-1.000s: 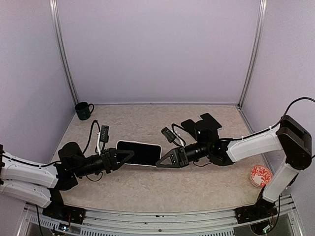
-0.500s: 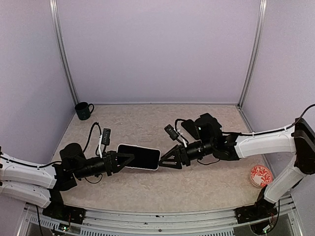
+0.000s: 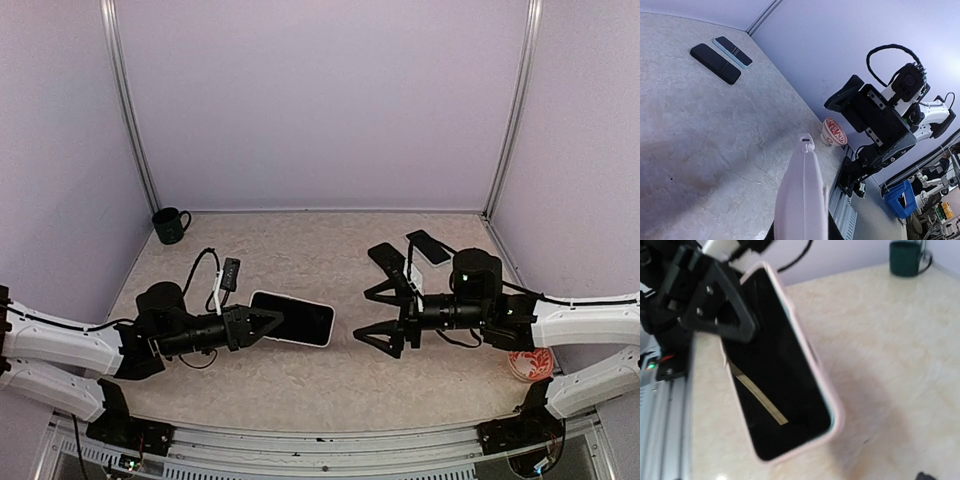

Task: Put the phone into the phone case
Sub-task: Pass from the left arm to the right

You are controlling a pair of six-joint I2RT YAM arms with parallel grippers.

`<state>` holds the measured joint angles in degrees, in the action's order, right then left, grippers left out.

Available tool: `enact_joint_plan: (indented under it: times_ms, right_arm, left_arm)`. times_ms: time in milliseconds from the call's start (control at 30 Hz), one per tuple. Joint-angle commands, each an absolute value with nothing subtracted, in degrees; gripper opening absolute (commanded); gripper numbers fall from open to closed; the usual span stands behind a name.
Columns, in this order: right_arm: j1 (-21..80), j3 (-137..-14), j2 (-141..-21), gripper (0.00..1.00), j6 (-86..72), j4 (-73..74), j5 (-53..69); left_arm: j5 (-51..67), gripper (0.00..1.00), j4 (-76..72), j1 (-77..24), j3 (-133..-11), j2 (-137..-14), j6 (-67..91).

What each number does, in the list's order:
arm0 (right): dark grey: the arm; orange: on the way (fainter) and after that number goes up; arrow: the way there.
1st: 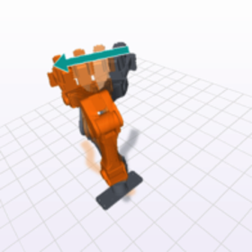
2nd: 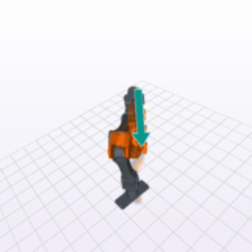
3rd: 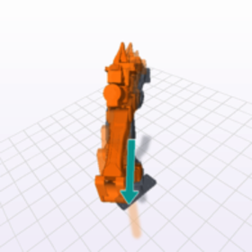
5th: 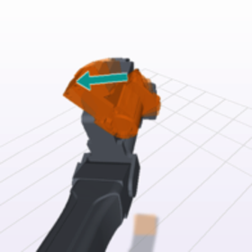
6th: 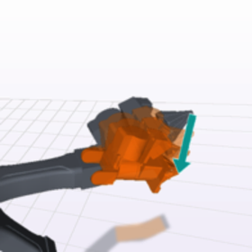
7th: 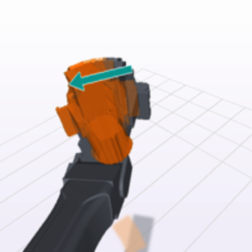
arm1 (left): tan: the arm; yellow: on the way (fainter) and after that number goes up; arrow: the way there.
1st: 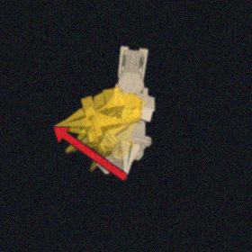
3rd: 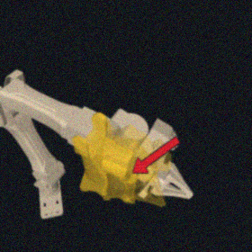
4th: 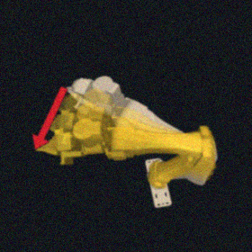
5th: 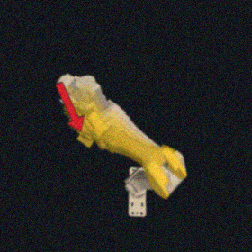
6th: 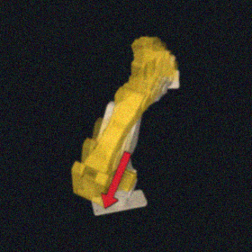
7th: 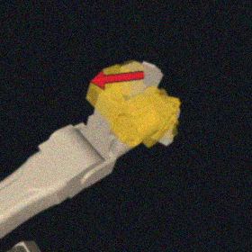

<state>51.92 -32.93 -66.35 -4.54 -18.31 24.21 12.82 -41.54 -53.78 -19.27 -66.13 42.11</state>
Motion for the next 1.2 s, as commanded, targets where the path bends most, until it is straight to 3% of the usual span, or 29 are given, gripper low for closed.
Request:
enact_joint_plan:
  times_ms: [0,1167]
  right_arm:
    - [53.03,-33.05,-65.44,0.99,2.76,-20.74,20.57]
    - [66.27,-42.28,-83.33,0.99,11.21,-20.47,5.1]
  left_arm:
    - [13.64,0.0,-43.55,-54.31,-22.58,-67.41,43.74]
    - [13.22,0.0,-42.96,-58.05,-27.94,-76.99,45.53]
